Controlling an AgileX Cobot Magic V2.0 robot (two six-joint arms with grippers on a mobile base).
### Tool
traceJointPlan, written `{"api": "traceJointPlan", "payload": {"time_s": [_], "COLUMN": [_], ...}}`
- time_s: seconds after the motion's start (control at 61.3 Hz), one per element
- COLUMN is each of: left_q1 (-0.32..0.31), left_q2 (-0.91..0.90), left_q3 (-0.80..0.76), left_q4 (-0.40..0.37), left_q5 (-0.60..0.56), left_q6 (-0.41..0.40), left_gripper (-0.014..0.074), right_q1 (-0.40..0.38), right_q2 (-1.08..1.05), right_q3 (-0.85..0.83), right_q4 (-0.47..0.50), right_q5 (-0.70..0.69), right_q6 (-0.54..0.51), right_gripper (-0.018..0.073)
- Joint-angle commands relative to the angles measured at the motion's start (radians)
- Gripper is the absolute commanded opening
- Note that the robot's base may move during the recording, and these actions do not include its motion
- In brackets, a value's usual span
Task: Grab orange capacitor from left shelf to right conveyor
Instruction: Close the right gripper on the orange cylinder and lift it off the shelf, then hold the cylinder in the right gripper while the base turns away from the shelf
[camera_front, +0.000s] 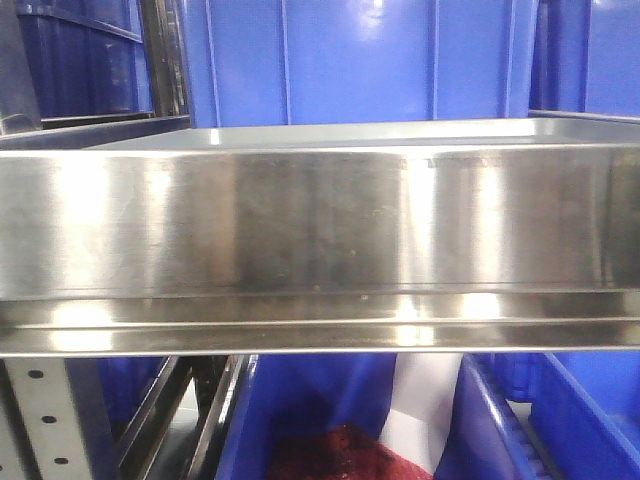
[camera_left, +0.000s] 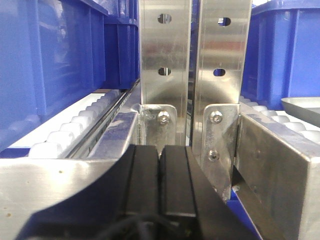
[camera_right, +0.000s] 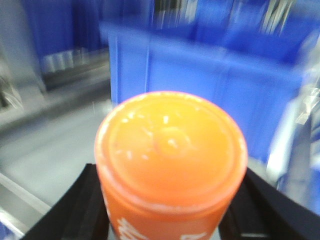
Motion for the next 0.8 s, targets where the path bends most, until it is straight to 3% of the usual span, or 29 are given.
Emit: {"api": "traceJointPlan", "payload": {"time_s": [0.0,0.343,0.783], "left_q1": [-0.002,-0.002,-0.002], "left_q2": [0.010,0.010,0.010], "left_q3": [-0.008,-0.008,-0.008], "left_q4": [-0.005,-0.005,-0.005], "left_q5": [-0.090,-0.090,-0.090], "left_q6": [0.000,0.000,0.000], "left_gripper": [-0.0105,-0.0105,-0.0105], "right_q1": [-0.002,-0.002,0.000], "right_q2": [-0.120,-0.482,-0.470], "right_q3": [0.013,0.178,0.194], "right_q4": [-0.019,0.023,0.034], "right_q5": [-0.050,-0.059,-0.050], "right_q6": [-0.008,-0.008,-0.008], "right_gripper": [0.0055,0.0055,0.0055]}}
